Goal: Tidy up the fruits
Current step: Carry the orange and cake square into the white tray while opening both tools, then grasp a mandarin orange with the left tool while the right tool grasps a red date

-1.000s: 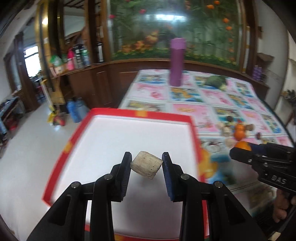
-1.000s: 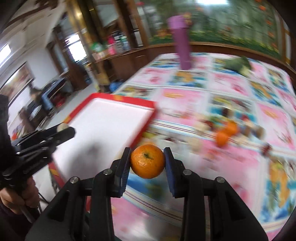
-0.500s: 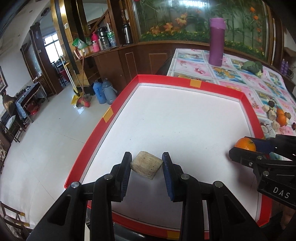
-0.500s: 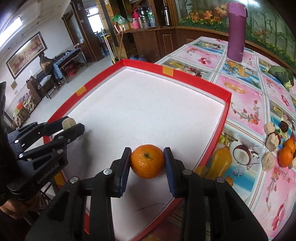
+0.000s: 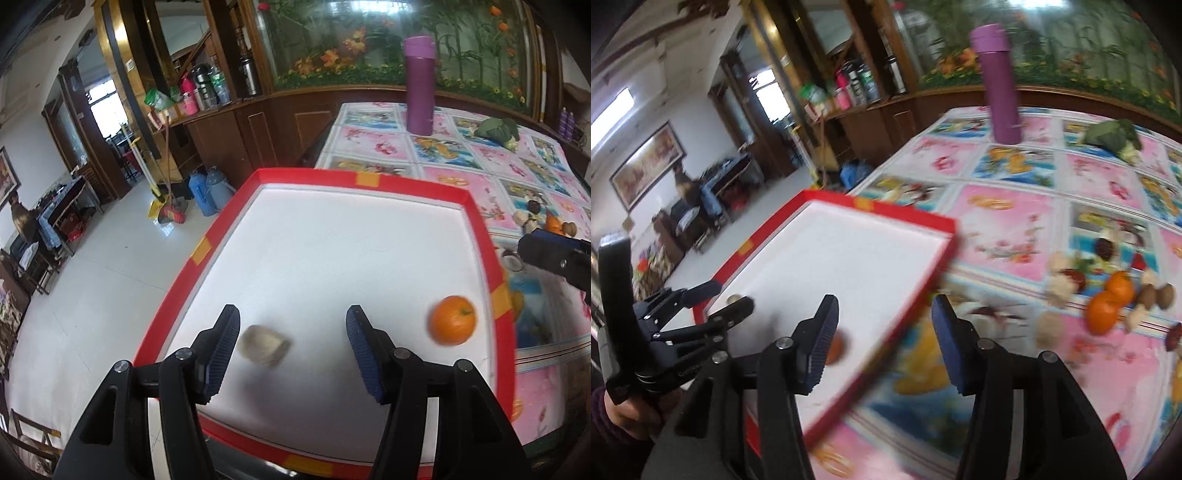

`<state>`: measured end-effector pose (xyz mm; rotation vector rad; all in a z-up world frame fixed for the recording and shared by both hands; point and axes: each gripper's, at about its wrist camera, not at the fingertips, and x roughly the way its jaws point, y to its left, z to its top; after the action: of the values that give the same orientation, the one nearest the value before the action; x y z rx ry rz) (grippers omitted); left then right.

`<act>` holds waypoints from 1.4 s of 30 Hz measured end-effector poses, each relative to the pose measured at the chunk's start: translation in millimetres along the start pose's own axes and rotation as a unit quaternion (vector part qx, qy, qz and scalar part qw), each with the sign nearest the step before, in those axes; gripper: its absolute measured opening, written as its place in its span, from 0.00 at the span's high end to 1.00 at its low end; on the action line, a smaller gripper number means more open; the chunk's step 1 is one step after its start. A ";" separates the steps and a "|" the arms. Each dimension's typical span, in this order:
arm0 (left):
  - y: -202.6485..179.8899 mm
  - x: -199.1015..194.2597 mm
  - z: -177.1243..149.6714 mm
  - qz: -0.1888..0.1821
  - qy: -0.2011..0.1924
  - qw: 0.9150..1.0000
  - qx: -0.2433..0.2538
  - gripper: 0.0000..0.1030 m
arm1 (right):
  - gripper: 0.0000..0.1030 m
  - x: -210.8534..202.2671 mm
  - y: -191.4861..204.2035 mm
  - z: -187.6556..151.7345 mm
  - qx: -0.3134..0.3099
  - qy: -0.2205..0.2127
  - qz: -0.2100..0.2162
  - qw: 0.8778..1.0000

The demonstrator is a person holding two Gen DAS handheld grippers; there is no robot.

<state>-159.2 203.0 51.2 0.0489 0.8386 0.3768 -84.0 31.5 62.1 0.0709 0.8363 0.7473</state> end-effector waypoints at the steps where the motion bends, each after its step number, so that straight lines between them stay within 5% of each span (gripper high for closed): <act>1: -5.8 -3.5 1.9 -0.007 -0.003 1.000 0.004 0.42 | 0.47 -7.4 -15.2 -1.2 0.012 -0.002 -0.009 1.000; 10: -84.5 -20.2 28.2 -0.093 -0.021 0.992 0.077 0.41 | 0.47 -59.8 -121.8 -24.5 0.090 -0.011 -0.088 0.992; 24: -204.7 5.7 56.6 -0.240 0.001 0.957 0.164 0.42 | 0.47 -91.7 -166.6 -40.9 0.089 -0.019 -0.190 0.978; 29: -228.7 22.9 62.0 -0.271 0.020 0.945 0.184 0.48 | 0.47 -85.7 -175.1 -41.7 0.101 -0.002 -0.212 0.972; 34: -243.6 18.0 68.6 -0.275 -0.005 0.938 0.211 0.48 | 0.47 -90.1 -179.0 -40.7 0.113 -0.010 -0.216 0.970; 38: -258.3 18.3 65.8 -0.297 0.001 0.923 0.243 0.59 | 0.47 -90.3 -183.7 -41.1 0.123 -0.006 -0.224 0.967; 42: -262.5 19.0 60.3 -0.285 -0.018 0.920 0.268 0.59 | 0.47 -90.1 -189.7 -42.9 0.142 -0.001 -0.224 0.964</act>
<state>-22.9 -28.9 28.3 0.3127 0.8579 -0.4102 -44.3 -176.2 27.0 0.1325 0.9119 0.1992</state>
